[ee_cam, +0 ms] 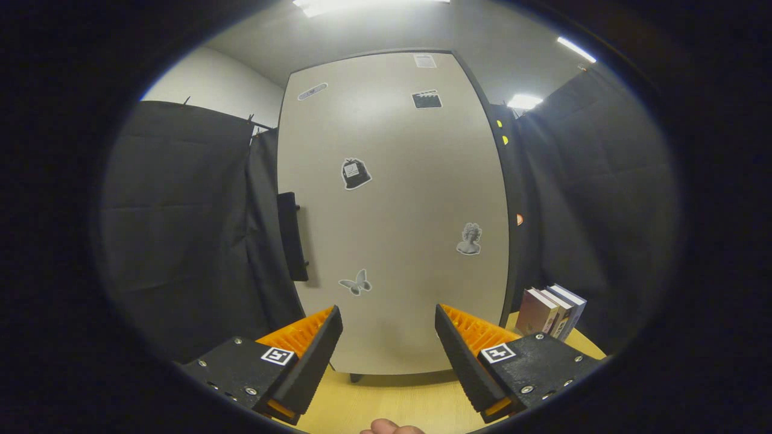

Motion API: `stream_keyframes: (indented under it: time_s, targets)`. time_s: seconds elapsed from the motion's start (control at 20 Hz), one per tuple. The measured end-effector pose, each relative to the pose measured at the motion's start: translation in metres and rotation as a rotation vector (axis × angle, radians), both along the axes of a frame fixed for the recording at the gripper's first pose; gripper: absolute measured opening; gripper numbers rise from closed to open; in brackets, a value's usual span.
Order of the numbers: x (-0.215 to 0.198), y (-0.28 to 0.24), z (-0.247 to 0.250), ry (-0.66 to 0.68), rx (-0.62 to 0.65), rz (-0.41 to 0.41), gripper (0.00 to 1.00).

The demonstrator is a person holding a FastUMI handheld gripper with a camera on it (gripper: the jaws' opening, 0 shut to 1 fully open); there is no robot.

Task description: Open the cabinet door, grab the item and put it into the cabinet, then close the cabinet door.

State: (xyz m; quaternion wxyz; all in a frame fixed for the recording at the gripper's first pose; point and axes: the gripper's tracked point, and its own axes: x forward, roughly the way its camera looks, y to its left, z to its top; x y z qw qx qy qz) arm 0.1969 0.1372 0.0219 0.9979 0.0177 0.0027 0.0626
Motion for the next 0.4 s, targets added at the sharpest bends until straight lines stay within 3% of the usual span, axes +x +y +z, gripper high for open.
stream_keyframes:
  time_s: [0.4]
  targets:
    - [-0.0046,0.006,0.0023,-0.007,-0.01,-0.044,0.95]
